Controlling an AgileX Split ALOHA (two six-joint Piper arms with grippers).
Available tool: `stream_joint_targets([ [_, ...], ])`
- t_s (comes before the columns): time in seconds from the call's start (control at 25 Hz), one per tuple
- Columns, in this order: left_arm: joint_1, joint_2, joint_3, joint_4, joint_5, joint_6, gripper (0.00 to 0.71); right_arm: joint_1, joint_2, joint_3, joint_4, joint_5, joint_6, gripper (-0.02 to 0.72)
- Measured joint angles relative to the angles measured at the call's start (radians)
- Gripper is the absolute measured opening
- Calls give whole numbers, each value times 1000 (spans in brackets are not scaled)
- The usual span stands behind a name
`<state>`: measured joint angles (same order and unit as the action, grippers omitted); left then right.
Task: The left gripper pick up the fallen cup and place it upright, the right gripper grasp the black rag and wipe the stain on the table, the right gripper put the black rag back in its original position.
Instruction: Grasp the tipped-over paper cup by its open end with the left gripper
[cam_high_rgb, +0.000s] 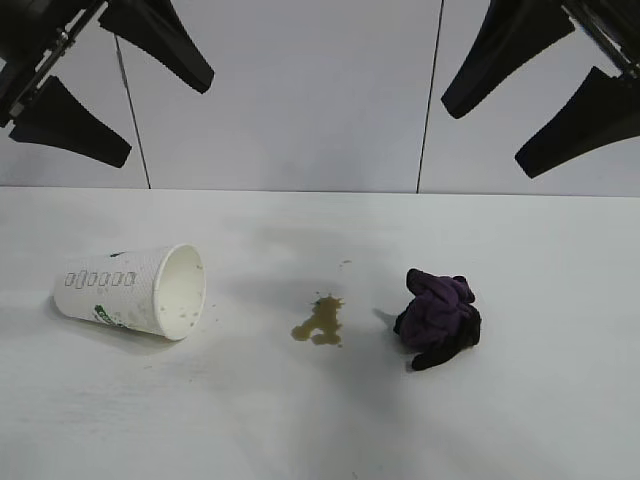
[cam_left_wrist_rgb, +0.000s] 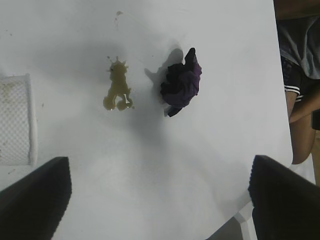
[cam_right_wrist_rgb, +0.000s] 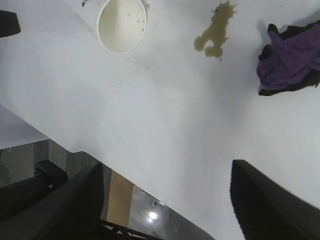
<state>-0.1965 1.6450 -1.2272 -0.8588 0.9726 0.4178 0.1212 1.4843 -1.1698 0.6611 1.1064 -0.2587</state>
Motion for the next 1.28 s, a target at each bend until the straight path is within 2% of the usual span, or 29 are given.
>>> stream_joint_targets([
  [0.6, 0, 0, 0, 0, -6, 0, 696, 0, 0, 0, 0, -44, 0, 491],
  [0.84, 0, 0, 0, -1, -90, 0, 696, 0, 0, 0, 0, -38, 0, 491],
  [1.28, 0, 0, 0, -1, -143, 34, 696, 0, 0, 0, 0, -30, 0, 491],
])
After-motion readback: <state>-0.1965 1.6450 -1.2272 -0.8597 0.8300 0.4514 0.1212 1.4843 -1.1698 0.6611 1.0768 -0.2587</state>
